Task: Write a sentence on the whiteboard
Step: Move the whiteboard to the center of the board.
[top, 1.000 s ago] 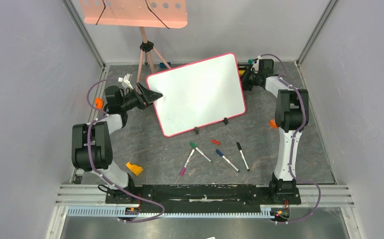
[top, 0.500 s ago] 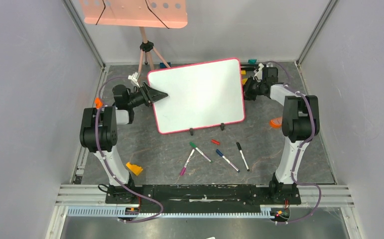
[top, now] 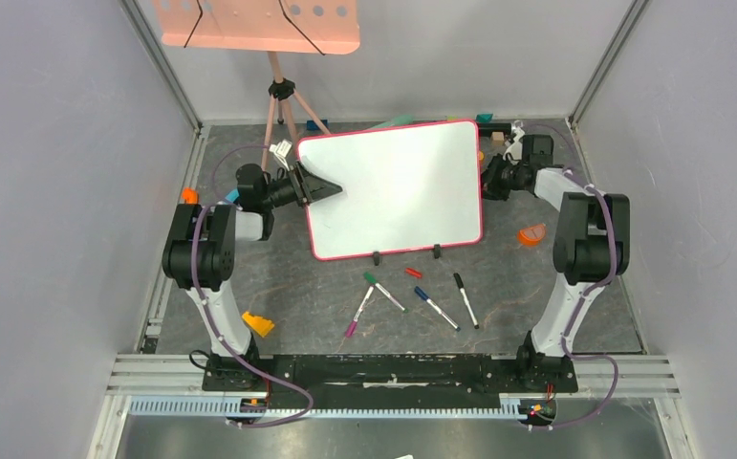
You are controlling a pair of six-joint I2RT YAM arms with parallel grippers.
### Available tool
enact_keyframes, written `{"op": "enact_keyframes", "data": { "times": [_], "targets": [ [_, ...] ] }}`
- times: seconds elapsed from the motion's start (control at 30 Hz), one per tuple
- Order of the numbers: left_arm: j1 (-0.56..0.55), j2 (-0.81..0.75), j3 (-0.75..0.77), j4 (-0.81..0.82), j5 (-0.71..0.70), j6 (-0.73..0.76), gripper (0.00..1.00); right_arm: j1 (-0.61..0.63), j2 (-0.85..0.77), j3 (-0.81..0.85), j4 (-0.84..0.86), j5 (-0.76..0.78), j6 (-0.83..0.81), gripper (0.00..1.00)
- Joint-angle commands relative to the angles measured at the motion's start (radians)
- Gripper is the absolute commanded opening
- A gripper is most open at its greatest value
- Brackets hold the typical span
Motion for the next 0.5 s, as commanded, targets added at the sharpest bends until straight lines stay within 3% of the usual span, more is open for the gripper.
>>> {"op": "enact_keyframes", "data": {
  "times": [0.0, 0.2, 0.37, 0.47],
  "targets": [
    [-0.058, -0.04, -0.017, -0.028, -0.019, 0.069, 0.65, -0.015, -0.099, -0.011, -0.053, 0.014, -0.064, 0.0],
    [-0.074, -0.042, 0.005, -0.044, -0.042, 0.068, 0.71, -0.065, -0.124, -0.034, -0.1, 0.107, -0.05, 0.0],
    [0.009, -0.011, -0.023, 0.17, -0.056, -0.115, 0.8, -0.145, -0.119, -0.022, -0.099, 0.141, -0.031, 0.0],
    [0.038, -0.037, -0.026, 0.124, -0.041, -0.081, 0.86, -0.176, -0.128, -0.001, -0.104, 0.154, -0.029, 0.0]
  ]
}}
